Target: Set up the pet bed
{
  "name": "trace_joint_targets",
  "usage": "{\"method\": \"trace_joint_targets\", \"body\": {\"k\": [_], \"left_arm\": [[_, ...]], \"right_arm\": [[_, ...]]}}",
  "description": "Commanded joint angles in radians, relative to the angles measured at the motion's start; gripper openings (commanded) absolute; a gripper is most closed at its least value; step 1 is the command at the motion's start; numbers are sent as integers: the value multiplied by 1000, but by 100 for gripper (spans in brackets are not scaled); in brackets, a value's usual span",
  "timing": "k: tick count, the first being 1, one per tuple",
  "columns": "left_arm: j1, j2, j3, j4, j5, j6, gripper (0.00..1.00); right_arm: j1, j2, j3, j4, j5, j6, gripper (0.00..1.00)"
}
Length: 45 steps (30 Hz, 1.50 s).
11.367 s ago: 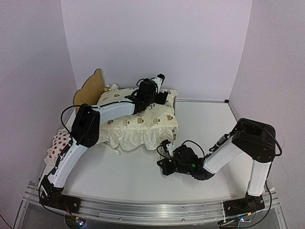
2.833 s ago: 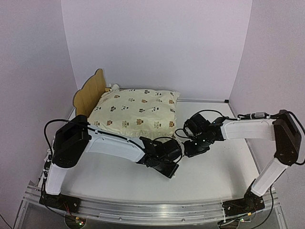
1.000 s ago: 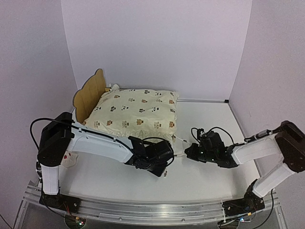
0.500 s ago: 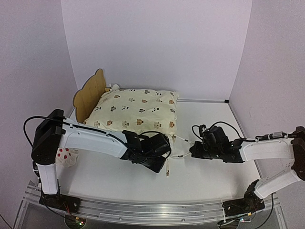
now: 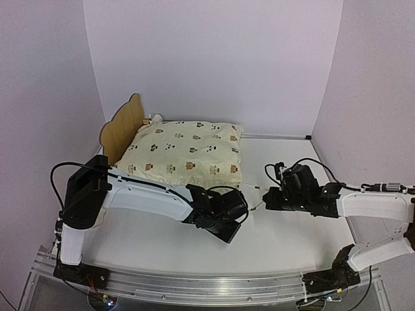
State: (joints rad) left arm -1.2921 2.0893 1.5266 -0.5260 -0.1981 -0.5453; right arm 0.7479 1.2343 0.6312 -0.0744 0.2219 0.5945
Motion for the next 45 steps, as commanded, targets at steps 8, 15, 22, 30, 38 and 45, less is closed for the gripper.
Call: {"method": "trace_joint_targets", "body": {"k": [8, 15, 22, 30, 38, 45], "left_arm": [[-8, 119, 104, -63, -61, -3, 48], [-8, 152, 107, -57, -74, -17, 20], [-8, 117, 54, -63, -125, -32, 0], [-8, -77, -76, -99, -173, -35, 0], [-8, -226, -140, -137, -155, -32, 0], [-11, -290, -163, -70, -31, -1, 0]], "right_arm": [[3, -23, 1, -25, 21, -17, 0], [2, -31, -11, -25, 24, -17, 0], [2, -21, -6, -25, 6, -14, 0], [2, 91, 70, -21, -185, -20, 0], [2, 232, 139, 47, -391, 26, 0], [4, 322, 77, 277, -453, 148, 0]]}}
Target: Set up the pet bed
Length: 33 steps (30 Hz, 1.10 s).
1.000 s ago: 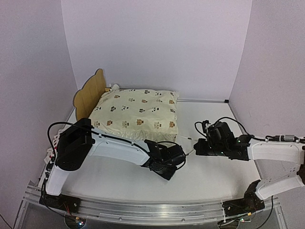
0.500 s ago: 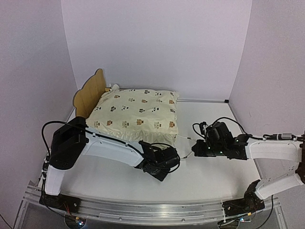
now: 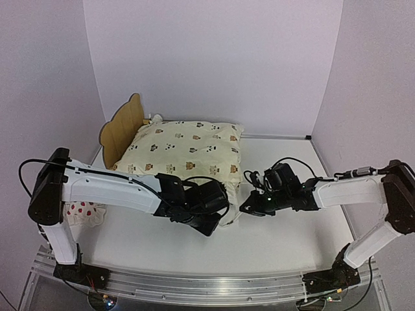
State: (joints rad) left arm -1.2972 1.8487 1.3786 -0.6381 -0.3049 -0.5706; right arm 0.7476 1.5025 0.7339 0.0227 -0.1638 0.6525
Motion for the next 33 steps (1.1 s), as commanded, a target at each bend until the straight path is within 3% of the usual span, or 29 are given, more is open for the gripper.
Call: {"method": "trace_joint_targets", "body": {"k": [1, 5, 10, 21, 33], "left_arm": [[-7, -52, -14, 52, 94, 27, 0], [-16, -38, -6, 89, 161, 42, 0], [-27, 15, -5, 159, 244, 47, 0], [-30, 169, 50, 245, 347, 55, 0], [-31, 238, 68, 303, 402, 52, 3]], "right_arm": [[5, 72, -38, 220, -62, 114, 0], [17, 149, -113, 405, -35, 192, 0], [29, 219, -160, 521, 11, 235, 0], [29, 279, -196, 623, 34, 260, 0], [30, 321, -224, 801, -18, 278, 0]]}}
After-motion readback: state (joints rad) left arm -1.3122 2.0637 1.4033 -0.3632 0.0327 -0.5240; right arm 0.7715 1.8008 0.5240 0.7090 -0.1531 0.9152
